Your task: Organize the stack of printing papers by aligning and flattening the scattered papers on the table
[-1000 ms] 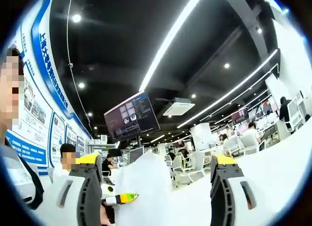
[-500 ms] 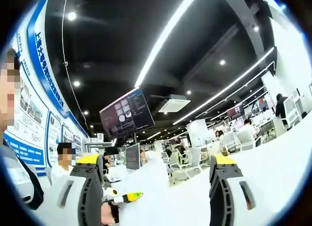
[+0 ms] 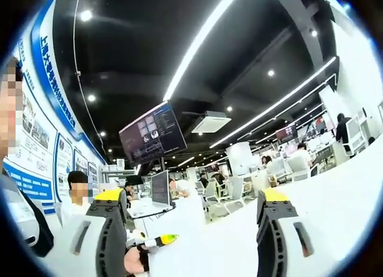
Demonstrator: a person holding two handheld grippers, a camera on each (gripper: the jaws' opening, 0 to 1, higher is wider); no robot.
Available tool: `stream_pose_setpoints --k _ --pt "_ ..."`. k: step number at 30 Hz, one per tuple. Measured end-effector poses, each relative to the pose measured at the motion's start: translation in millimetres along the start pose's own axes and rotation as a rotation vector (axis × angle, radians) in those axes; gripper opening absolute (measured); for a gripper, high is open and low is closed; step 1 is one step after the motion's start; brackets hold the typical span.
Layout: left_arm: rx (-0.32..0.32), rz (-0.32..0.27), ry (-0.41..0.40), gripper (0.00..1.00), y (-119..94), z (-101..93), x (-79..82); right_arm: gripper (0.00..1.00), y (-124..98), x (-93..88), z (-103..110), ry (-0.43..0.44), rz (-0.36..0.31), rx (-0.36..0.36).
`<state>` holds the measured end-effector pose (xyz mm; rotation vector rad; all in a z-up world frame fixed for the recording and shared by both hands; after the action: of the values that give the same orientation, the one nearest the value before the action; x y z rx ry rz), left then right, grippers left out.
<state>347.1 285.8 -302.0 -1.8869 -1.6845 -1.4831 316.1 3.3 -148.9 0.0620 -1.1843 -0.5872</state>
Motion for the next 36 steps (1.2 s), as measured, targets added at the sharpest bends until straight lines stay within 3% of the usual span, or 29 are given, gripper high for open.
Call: stream_pose_setpoints --k 5,7,22,36 --pt "0.027 -0.006 0.03 0.06 -3 6.7 -0.1 0.85 -1 0.4 -3 -0.013 0.001 -0.019" --pt "0.051 -0.016 0.072 0.06 -6 10.1 0.3 0.85 4 -7.0 -16 -0.018 0.001 -0.032" --pt "0.08 -0.012 0.081 0.06 -9 17.9 -1.5 0.84 -6 -18.5 -28 -0.019 0.014 -0.111" --pt "0.082 -0.038 0.08 0.06 -10 20.4 1.0 0.83 -30 -32.5 -56 -0.074 0.043 -0.252"
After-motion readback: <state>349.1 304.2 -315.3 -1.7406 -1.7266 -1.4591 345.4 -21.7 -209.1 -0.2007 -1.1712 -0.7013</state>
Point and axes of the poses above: the point that each gripper's makers call its tool centre point, and the gripper's own axes: y roughly forward along the fingers, z roughly to its left, x roughly out of its top, the point moved 3 cm from there along -y, roughly backward along the fingers, and after that the axes turned 12 degrees about y, right-handed, at the moved point
